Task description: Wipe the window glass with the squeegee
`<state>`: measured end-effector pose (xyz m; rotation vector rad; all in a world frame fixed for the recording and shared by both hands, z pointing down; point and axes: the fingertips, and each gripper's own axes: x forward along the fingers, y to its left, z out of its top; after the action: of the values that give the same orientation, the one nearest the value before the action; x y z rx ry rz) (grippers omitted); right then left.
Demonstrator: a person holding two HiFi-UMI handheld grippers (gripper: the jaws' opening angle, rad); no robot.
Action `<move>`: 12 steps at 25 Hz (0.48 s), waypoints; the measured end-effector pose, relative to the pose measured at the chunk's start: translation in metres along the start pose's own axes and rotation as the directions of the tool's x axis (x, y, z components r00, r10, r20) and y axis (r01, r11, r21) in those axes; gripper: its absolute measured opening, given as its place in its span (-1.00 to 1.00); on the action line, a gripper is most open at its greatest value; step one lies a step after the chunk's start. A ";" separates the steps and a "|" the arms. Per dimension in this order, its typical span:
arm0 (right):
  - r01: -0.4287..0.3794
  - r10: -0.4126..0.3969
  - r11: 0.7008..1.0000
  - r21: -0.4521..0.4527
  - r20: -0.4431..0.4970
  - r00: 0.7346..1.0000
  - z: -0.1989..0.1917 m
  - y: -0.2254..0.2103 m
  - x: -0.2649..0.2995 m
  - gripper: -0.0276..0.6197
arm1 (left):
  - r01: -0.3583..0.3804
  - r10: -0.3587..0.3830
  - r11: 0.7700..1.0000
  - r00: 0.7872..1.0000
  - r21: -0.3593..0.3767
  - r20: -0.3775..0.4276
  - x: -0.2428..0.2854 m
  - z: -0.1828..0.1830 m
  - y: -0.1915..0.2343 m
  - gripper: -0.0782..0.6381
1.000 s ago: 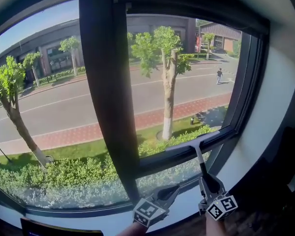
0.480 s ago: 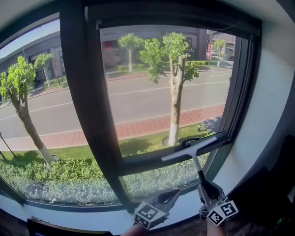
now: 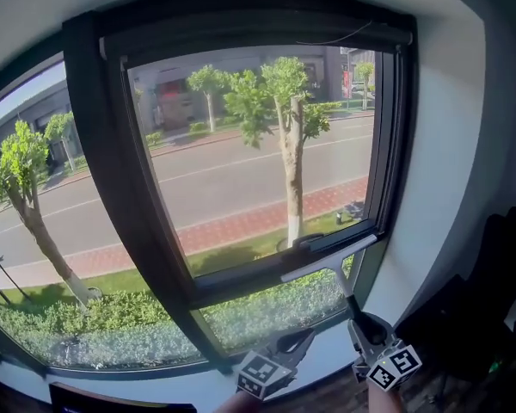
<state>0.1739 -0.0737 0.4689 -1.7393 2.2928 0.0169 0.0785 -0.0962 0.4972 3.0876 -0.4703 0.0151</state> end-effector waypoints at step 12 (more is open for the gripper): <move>0.078 -0.078 0.997 -0.009 0.018 0.997 0.003 -0.007 -0.006 -0.60 | 0.054 -0.054 0.999 0.998 -0.001 -0.028 0.006 -0.005 0.001 -0.78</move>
<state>0.1826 -0.0690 0.4679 -1.8247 2.2149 0.0285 0.0838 -0.0987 0.5026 3.0936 -0.3861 0.0577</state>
